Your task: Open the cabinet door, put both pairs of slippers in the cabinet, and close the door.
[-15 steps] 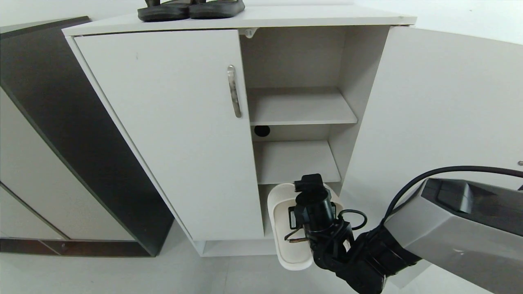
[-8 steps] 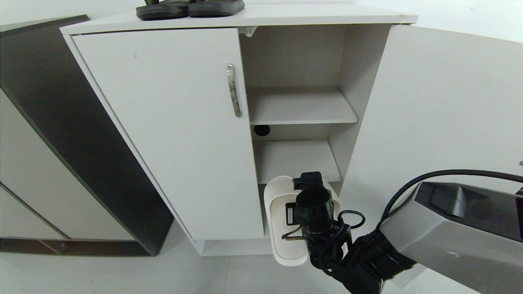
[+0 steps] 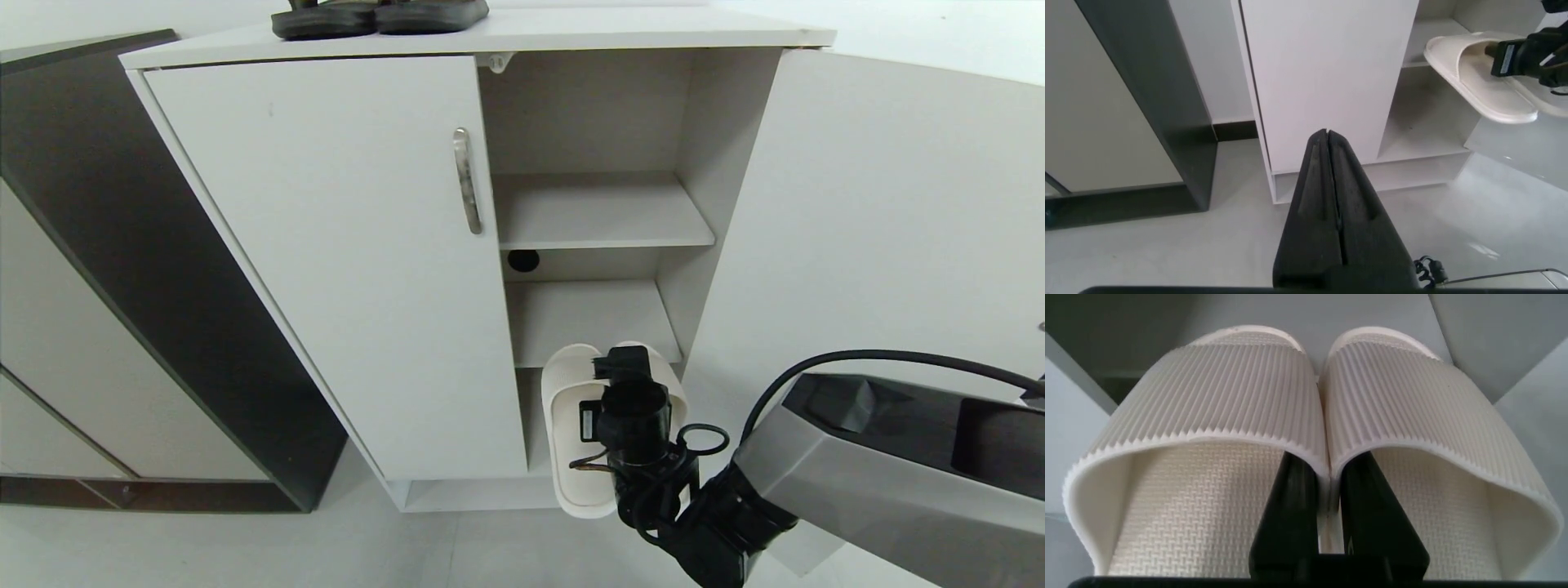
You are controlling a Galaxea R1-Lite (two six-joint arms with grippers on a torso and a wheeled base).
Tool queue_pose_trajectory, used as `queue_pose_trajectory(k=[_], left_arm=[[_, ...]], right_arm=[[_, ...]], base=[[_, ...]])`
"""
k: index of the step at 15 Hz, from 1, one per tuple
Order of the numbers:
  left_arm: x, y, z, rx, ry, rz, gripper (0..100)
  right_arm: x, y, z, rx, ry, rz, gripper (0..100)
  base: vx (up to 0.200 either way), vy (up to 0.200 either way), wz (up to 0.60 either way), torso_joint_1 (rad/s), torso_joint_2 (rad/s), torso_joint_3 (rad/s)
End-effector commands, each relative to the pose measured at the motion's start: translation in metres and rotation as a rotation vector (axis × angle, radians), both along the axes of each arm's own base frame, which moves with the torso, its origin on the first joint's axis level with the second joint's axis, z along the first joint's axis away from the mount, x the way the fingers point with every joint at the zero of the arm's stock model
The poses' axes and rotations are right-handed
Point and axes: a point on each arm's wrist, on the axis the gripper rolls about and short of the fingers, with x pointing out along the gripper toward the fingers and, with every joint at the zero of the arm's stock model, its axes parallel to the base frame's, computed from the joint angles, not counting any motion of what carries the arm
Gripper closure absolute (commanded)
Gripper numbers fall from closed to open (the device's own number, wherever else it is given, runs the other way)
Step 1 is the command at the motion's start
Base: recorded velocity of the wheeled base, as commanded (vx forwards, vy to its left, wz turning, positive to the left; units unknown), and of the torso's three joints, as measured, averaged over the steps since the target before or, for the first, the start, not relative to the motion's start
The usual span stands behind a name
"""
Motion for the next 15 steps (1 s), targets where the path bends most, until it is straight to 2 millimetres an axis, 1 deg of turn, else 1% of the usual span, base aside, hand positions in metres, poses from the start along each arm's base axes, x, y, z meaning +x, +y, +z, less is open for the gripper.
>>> queue_pose_trajectory(k=[1,2,6,11,12,15], left_arm=[[0.000,0.000,0.000,-0.002,0.002,0.000,100],[0.000,0.000,0.000,-0.002,0.002,0.000,100],[0.000,0.000,0.000,0.000,0.002,0.000,100],[0.000,0.000,0.000,-0.002,0.002,0.000,100],[0.000,0.000,0.000,-0.002,0.002,0.000,100],[0.000,0.000,0.000,-0.002,0.002,0.000,100]], right_arm=[[0.001,-0.001,-0.004,-0.007,0.007,-0.002,100],[0.002,-0.001,-0.006,-0.009,0.010,-0.004,100],[0.005,-0.003,-0.010,-0.018,0.016,-0.013,100],[0.010,-0.006,-0.006,0.006,-0.001,-0.024,100],[0.010,-0.007,-0.005,0.024,-0.018,-0.024,100],[0.014,-0.005,-0.015,0.008,-0.012,-0.020,100]], base=[[0.000,0.000,0.00,0.000,0.00,0.000],[0.000,0.000,0.00,0.000,0.00,0.000],[0.200,0.000,0.00,-0.001,0.00,0.002],[0.200,0.000,0.00,0.003,0.00,0.001],[0.000,0.000,0.00,0.000,0.00,0.000],[0.000,0.000,0.00,0.000,0.00,0.000]])
